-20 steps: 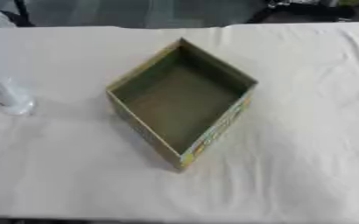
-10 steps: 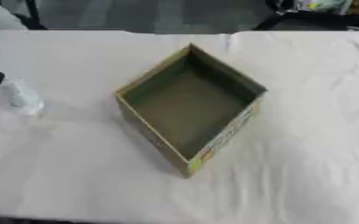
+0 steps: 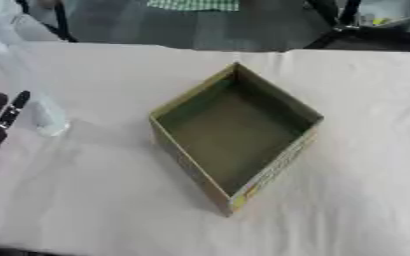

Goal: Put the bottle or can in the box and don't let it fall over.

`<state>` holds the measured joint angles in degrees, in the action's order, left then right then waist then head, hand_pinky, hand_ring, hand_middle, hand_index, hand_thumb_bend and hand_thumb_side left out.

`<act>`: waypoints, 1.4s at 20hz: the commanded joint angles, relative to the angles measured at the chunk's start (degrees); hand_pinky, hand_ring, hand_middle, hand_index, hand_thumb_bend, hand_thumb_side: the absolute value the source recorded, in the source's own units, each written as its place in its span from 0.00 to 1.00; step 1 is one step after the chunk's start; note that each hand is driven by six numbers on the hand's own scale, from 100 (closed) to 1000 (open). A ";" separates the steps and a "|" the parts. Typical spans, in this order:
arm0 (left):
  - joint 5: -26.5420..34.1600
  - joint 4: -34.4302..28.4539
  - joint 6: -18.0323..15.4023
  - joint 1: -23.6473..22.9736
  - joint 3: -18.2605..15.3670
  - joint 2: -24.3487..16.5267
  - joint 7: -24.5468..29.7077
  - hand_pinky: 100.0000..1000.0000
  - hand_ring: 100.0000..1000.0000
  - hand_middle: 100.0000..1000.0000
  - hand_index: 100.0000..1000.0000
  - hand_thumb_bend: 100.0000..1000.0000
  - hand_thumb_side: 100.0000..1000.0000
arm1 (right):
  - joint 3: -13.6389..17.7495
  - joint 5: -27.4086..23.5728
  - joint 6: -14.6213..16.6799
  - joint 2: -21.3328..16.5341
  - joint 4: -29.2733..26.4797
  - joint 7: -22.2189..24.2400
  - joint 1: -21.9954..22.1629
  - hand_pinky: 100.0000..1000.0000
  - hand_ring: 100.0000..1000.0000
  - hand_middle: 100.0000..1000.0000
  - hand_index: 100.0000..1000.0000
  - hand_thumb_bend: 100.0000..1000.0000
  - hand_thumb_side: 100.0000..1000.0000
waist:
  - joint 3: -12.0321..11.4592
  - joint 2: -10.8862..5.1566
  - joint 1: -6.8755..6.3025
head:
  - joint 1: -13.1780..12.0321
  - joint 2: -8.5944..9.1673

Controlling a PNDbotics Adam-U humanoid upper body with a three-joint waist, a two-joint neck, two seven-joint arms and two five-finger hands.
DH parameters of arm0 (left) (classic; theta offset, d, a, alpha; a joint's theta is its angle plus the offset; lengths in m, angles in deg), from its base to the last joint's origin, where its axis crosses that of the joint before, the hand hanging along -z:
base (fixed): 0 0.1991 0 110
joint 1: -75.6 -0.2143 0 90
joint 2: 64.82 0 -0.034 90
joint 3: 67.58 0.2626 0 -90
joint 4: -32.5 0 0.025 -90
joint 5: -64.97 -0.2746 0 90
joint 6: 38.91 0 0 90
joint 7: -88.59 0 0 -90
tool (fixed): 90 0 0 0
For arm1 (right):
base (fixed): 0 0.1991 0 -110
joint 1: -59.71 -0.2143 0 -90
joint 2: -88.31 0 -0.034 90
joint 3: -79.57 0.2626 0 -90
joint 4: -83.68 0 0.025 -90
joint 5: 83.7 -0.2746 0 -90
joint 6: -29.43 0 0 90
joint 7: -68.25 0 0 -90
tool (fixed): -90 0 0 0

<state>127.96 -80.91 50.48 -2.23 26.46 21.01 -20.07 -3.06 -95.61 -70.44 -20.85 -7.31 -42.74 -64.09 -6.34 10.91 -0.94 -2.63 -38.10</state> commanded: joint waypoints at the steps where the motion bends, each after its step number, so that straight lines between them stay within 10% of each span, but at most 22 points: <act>1: 0.10 -1.18 0.23 0.95 0.02 -1.10 0.25 0.66 0.33 0.24 1.00 0.65 0.71 | 0.33 0.40 -0.07 -1.35 -1.00 -0.01 -1.06 0.78 0.71 0.69 0.87 0.00 0.68 | -0.08 -1.50 0.10 | -0.22 0.97; 28: 0.84 -1.18 1.59 1.56 1.44 0.63 -0.22 0.65 0.33 0.23 1.00 0.66 0.71 | 0.10 0.52 -0.30 -1.59 -1.02 -0.14 -1.28 0.77 0.70 0.69 0.86 0.00 0.68 | -0.39 -1.23 0.41 | 3.16 0.63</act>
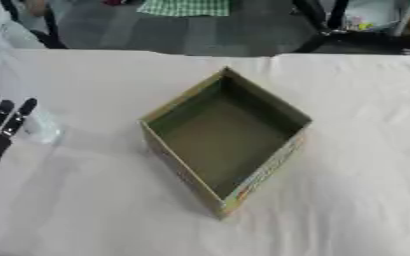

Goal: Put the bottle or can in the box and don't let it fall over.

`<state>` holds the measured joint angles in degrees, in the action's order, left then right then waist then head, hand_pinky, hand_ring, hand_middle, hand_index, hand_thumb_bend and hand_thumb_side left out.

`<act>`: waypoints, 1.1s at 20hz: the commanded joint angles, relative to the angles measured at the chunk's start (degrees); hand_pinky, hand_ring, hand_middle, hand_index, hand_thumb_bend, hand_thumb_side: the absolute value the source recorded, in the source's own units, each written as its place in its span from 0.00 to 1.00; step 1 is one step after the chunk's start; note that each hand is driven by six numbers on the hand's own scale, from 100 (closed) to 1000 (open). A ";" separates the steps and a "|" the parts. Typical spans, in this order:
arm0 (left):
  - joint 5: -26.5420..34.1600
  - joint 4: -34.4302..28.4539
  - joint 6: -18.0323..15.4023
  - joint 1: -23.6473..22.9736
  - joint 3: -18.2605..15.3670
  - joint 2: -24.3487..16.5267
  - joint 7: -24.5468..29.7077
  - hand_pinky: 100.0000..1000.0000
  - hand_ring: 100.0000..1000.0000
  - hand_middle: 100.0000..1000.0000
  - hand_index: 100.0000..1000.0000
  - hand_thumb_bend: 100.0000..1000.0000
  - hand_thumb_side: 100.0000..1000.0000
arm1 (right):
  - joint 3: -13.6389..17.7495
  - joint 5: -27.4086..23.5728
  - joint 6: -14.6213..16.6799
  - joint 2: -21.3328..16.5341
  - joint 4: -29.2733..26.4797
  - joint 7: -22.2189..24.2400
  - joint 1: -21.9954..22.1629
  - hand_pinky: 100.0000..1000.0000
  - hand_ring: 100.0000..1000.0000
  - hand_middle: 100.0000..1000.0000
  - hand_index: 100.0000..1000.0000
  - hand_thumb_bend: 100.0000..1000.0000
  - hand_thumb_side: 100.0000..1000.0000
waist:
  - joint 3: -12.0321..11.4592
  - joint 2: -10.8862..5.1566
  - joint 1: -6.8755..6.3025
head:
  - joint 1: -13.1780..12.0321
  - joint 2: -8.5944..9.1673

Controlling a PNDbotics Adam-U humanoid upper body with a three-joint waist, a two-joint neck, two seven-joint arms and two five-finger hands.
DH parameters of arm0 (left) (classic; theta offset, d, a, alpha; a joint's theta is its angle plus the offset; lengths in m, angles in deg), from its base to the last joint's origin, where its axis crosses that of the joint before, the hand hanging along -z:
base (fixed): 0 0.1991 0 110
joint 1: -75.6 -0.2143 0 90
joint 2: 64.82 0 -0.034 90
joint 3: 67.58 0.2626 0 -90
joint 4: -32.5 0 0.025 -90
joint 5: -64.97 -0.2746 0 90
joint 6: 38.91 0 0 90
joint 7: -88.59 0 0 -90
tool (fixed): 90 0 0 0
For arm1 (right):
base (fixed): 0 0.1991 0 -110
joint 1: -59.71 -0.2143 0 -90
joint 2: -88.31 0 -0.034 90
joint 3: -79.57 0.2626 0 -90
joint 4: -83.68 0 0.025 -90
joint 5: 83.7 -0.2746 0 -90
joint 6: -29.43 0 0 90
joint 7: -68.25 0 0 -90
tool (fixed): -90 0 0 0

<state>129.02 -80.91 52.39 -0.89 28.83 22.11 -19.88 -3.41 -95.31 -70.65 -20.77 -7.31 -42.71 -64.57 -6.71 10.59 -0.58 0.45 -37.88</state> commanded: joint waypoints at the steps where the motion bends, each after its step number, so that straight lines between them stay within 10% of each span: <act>1: -0.23 -1.18 -0.48 0.23 -1.11 -0.44 -0.56 0.65 0.33 0.23 1.00 0.66 0.71 | 0.42 0.22 -0.11 -1.67 -1.03 -0.18 -0.84 0.77 0.70 0.69 0.86 0.00 0.68 | -0.05 -0.87 0.06 | -0.03 0.40; 8: -0.01 -1.18 -1.04 0.40 -1.71 -0.63 -1.02 0.65 0.33 0.23 1.00 0.66 0.71 | -1.73 10.90 1.38 -2.15 -6.66 1.05 -1.43 0.79 0.72 0.71 0.86 0.00 0.62 | -0.12 -0.72 0.08 | -1.20 0.34; 22: 3.83 -1.18 0.01 3.45 -1.07 0.01 -1.48 0.63 0.32 0.22 1.00 0.67 0.70 | -2.25 10.98 -0.28 -1.82 -7.43 2.22 -1.90 0.78 0.71 0.70 0.86 0.00 0.63 | -0.34 -0.93 0.13 | -1.69 0.78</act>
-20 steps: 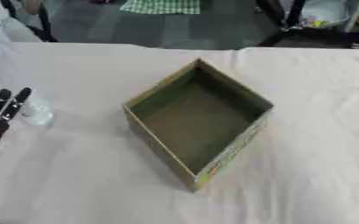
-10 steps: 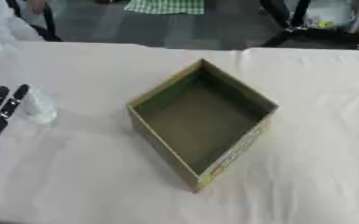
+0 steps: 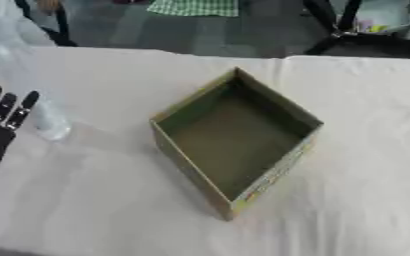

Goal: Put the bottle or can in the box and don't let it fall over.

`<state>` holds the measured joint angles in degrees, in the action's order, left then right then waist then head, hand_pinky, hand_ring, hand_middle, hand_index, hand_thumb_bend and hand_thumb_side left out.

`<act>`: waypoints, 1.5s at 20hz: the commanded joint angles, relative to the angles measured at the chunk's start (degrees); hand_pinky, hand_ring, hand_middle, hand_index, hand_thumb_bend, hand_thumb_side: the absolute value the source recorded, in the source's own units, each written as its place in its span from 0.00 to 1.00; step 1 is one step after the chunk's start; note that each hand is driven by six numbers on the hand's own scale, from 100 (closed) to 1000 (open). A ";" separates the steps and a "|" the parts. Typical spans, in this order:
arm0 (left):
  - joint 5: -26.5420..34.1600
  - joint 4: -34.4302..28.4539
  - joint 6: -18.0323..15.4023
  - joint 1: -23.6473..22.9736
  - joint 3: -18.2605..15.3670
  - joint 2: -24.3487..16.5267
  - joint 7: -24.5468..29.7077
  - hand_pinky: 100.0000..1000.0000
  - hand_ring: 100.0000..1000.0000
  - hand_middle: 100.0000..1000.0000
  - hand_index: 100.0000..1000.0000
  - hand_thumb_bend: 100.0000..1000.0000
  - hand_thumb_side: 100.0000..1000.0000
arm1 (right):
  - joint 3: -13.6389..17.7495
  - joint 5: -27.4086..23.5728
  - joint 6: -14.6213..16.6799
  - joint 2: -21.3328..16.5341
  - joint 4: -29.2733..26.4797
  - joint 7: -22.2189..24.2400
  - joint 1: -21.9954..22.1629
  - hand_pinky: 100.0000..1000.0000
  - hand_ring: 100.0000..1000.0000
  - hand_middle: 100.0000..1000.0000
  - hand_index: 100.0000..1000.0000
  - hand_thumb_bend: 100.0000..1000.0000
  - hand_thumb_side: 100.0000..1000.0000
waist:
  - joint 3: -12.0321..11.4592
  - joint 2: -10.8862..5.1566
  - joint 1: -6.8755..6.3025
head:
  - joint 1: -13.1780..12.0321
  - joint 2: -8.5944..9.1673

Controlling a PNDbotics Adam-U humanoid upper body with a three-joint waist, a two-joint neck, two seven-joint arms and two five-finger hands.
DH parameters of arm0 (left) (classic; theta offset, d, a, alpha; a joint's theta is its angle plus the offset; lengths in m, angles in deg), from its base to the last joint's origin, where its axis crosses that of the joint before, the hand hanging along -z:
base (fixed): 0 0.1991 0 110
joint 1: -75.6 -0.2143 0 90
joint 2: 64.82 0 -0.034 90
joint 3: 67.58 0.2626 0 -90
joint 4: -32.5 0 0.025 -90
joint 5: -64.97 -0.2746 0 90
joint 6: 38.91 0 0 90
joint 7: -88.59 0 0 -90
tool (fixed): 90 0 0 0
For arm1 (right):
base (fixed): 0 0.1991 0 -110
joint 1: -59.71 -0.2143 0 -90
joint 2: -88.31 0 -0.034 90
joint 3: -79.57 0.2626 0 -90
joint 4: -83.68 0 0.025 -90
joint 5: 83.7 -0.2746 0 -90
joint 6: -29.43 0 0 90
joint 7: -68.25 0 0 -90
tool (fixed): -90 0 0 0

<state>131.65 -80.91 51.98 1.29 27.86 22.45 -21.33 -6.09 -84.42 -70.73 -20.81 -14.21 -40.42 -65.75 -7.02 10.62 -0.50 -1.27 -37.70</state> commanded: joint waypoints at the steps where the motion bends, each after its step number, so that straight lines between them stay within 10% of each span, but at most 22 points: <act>1: 1.74 -1.18 0.62 1.66 0.01 -0.13 -0.14 0.62 0.32 0.22 1.00 0.67 0.70 | 0.44 0.07 -0.21 -1.74 -0.44 -0.12 -0.69 0.78 0.71 0.70 0.86 0.00 0.63 | -0.03 -0.97 0.06 | 0.01 0.66; 30: 6.32 -0.54 1.48 6.30 0.36 3.02 -5.17 0.61 0.31 0.20 1.00 0.69 0.68 | 0.05 -0.08 -0.17 -1.61 -0.16 -0.08 -0.61 0.78 0.71 0.70 0.86 0.00 0.63 | 0.35 -0.43 -0.02 | -0.46 2.21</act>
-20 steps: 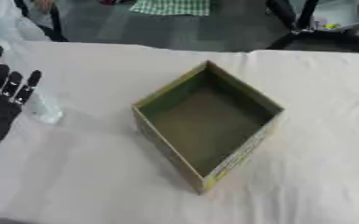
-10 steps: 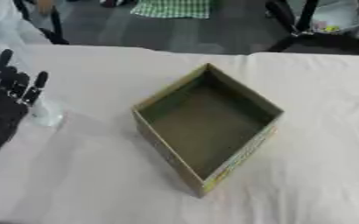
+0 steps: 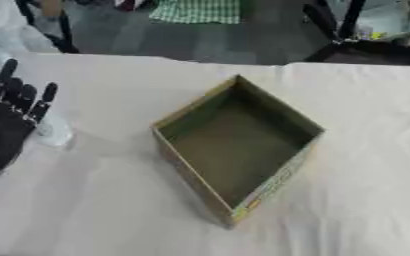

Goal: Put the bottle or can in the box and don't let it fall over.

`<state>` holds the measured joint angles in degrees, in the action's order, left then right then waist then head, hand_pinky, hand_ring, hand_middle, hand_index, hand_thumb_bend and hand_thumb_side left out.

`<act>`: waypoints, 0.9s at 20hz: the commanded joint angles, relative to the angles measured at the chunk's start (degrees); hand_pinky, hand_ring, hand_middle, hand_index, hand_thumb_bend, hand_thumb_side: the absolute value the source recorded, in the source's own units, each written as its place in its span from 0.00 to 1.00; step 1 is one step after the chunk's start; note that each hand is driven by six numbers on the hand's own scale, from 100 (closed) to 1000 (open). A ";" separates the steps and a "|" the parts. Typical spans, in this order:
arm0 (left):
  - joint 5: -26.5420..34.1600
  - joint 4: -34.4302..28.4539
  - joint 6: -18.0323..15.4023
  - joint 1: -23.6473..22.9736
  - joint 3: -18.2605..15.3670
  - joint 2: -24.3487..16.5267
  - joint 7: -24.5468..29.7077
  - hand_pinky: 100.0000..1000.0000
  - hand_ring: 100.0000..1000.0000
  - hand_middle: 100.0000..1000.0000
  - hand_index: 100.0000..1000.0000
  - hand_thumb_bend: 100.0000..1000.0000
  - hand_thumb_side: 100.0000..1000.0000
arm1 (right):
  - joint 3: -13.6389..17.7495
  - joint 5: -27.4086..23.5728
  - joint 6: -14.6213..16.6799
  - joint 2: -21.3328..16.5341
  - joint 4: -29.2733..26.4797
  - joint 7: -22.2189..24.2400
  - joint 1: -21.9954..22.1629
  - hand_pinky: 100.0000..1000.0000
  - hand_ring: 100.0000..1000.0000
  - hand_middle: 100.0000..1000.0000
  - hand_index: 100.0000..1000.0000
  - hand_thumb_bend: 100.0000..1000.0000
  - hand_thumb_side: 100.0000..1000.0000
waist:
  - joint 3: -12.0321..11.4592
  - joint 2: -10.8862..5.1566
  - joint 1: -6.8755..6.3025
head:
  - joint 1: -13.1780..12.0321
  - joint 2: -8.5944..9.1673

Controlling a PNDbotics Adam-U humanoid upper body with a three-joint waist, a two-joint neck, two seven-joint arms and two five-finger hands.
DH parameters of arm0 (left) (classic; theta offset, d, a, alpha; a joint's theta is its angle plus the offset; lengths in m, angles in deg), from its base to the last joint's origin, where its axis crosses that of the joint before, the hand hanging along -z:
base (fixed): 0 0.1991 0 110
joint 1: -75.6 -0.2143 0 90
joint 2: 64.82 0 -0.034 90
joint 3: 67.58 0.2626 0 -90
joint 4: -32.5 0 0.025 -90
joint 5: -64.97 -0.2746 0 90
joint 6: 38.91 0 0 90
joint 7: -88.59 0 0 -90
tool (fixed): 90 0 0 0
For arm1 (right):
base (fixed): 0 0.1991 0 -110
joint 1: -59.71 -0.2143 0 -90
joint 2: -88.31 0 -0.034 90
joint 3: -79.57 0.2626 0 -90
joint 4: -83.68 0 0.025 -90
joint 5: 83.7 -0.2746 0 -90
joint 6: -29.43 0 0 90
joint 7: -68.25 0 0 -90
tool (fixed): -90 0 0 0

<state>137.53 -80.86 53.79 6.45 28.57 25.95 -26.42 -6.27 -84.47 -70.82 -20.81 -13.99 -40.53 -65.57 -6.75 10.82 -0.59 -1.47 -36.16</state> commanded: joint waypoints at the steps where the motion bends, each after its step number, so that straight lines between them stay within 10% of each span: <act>1: 0.55 -0.44 -0.39 1.44 -0.36 -0.44 -0.05 0.61 0.31 0.20 1.00 0.69 0.68 | 0.22 -0.02 -0.09 -1.60 -0.36 0.03 -0.79 0.78 0.71 0.70 0.86 0.00 0.63 | 0.11 -0.62 0.07 | -0.30 0.73; 18: 1.23 1.91 -1.33 2.95 -0.91 -0.50 -0.35 0.61 0.31 0.19 1.00 0.69 0.68 | 0.12 -0.07 -0.12 -1.64 -0.34 0.05 -0.87 0.78 0.71 0.70 0.86 0.00 0.63 | 0.36 -0.18 0.18 | -0.70 0.91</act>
<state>138.80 -78.37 52.77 8.77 28.34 26.10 -26.85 -6.59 -84.47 -70.83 -20.81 -13.98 -40.52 -65.57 -6.37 11.36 -0.54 -1.97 -36.08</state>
